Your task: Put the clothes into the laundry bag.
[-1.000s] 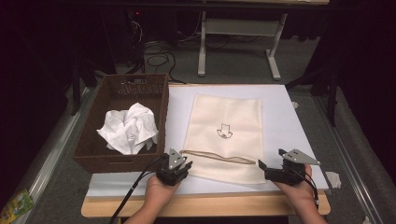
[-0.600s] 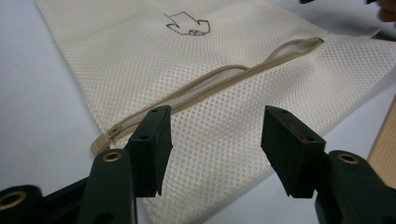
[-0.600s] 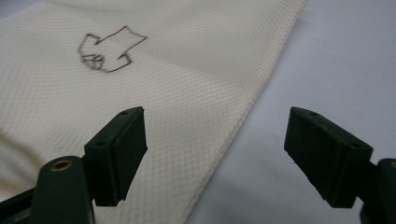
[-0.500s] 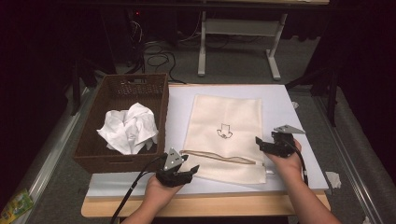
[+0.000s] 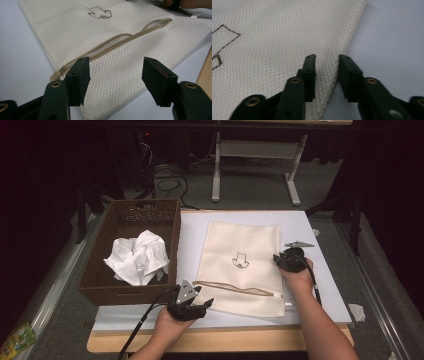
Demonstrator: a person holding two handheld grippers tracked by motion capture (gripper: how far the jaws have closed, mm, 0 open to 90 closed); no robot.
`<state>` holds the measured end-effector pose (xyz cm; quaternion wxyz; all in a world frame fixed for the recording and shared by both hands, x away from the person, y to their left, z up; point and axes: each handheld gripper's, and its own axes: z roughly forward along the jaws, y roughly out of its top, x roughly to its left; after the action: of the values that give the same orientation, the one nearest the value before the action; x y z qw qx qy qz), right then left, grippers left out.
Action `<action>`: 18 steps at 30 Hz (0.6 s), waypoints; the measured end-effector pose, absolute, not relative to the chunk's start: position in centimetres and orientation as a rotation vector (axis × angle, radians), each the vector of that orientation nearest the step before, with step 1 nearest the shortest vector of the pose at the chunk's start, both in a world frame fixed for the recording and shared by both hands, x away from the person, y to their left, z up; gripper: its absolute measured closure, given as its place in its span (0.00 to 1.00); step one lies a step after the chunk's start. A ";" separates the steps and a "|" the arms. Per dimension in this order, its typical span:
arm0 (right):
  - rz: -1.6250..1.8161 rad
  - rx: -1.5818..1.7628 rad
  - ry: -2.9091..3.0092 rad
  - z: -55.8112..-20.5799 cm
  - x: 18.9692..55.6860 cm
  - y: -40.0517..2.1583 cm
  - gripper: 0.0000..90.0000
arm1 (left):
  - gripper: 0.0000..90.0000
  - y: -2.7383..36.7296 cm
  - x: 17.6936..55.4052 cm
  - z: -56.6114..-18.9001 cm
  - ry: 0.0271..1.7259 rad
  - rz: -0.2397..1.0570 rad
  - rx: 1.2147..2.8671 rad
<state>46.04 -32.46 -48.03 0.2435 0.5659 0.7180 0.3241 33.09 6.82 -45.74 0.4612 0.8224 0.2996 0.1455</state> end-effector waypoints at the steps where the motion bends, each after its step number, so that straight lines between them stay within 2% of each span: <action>1: 0.873 1.537 1.981 -47.9 45.9 -32.4 0.89 | 0.44 6.8 33.1 -45.8 0.738 0.359 2.026; 2: 0.880 1.524 2.005 -47.8 45.8 -32.3 0.96 | 0.44 6.7 33.1 -45.8 0.741 0.364 2.031; 5: 0.863 1.509 2.017 -47.7 45.5 -32.3 0.97 | 0.44 6.6 33.1 -45.8 0.743 0.361 2.032; 18: 0.728 1.544 1.942 -46.7 40.7 -35.8 0.96 | 0.44 6.7 33.3 -45.9 0.753 0.366 2.034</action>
<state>40.72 -35.83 -46.71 0.2746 0.5742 0.7223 0.2707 33.33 6.67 -45.86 0.4536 0.8241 0.3052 0.1483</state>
